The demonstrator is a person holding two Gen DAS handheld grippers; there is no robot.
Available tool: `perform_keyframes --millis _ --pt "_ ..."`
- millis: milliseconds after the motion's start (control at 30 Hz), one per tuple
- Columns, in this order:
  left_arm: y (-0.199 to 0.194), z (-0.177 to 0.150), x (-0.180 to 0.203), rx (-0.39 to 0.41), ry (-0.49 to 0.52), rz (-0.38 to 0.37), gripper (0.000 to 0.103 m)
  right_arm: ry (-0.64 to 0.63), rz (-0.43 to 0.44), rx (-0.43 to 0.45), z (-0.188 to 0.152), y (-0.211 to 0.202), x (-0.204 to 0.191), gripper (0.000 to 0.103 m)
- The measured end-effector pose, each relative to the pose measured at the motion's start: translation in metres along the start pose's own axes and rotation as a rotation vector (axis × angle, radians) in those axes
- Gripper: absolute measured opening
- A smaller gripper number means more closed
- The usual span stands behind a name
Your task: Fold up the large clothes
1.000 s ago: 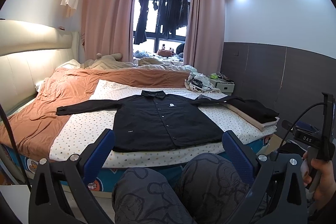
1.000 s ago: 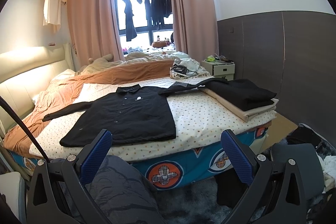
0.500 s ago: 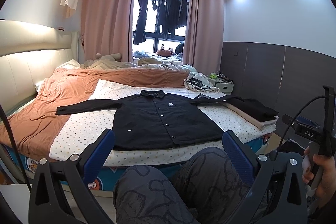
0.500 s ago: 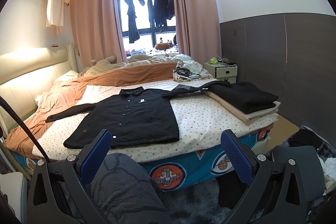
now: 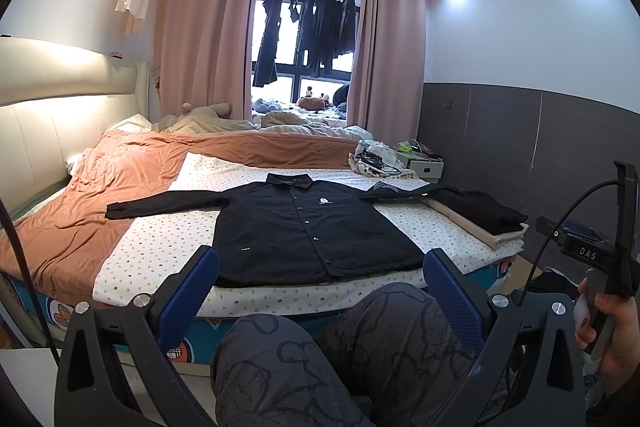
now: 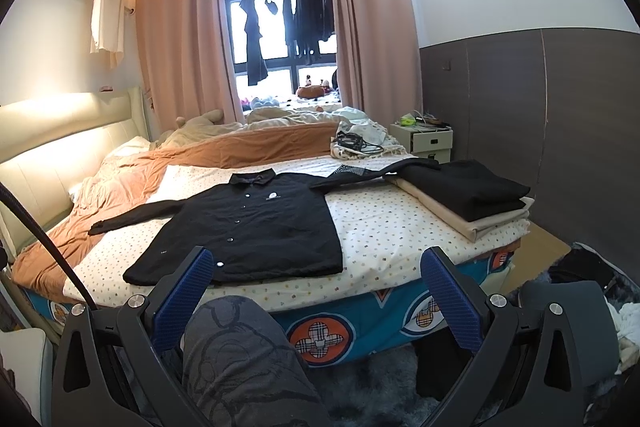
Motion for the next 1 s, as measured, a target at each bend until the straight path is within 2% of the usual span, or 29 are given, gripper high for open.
perform_keyframes --millis 567,1000 --pt "-0.004 0.000 -0.007 0.013 -0.010 0.004 0.103 -0.006 0.004 -0.001 0.000 0.001 0.000 0.103" --pt "0.021 0.008 -0.029 0.002 -0.038 0.024 0.103 0.008 -0.002 -0.005 0.010 0.033 -0.008 0.103"
Point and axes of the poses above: each gripper's, at about its wrist camera, not at the fingertips, and y roughly the way its jaws point, x to its right, z to its top, the point moved 2 cm from there along y, roughly the way its jaws point, and after that the axes turned 6 degrees about -x, right-handed, at the moved point
